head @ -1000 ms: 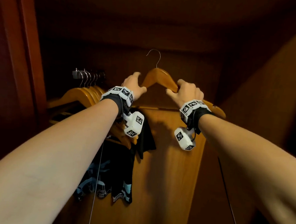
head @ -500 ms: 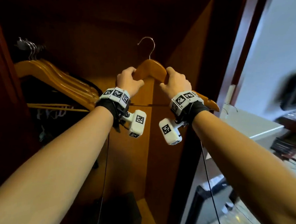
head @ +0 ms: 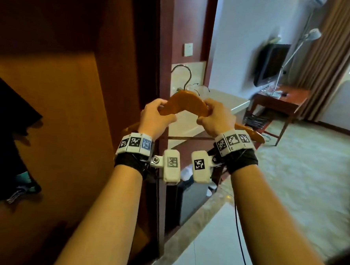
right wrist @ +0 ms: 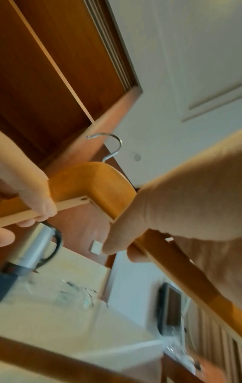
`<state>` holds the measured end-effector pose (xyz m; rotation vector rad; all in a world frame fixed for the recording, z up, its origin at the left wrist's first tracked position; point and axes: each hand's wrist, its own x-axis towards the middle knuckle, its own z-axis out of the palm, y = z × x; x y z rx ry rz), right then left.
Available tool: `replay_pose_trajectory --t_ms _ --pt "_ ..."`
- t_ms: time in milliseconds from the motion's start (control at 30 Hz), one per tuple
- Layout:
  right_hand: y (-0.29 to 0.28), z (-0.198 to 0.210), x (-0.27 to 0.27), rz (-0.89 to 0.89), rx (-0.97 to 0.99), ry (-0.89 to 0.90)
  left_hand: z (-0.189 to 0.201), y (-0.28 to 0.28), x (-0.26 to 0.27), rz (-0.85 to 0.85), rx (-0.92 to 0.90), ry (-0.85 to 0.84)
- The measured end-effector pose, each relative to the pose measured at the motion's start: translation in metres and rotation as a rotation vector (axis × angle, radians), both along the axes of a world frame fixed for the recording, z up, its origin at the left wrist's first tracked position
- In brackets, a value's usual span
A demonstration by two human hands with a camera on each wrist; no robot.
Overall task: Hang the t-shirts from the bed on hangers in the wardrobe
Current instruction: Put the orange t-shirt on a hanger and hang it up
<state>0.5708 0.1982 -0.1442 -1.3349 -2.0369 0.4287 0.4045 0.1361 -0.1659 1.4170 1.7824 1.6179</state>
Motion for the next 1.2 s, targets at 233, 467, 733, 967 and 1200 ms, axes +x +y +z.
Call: replay_pose_trajectory --t_ms 233,467,733,967,1200 --pt "0.068 -0.045 0.129 -0.098 -0.053 0.081 -0.048 0.093 0.117 -0.167 -0.019 -0.09" --pt "0.172 -0.094 0.204 -0.243 -0.102 0.168 -0.086 0.223 0.189 -0.323 -0.056 -0.068" --pt "0.337 -0.114 0.264 -0.461 -0.158 0.236 -0.103 0.434 0.256 -0.516 -0.133 0.051" --pt "0.451 -0.113 0.365 -0.642 -0.172 0.31 -0.098 0.586 0.361 -0.762 -0.19 0.084" --pt "0.576 -0.143 0.501 -0.824 -0.155 0.313 -0.123 0.733 0.508 -0.922 -0.166 0.112"
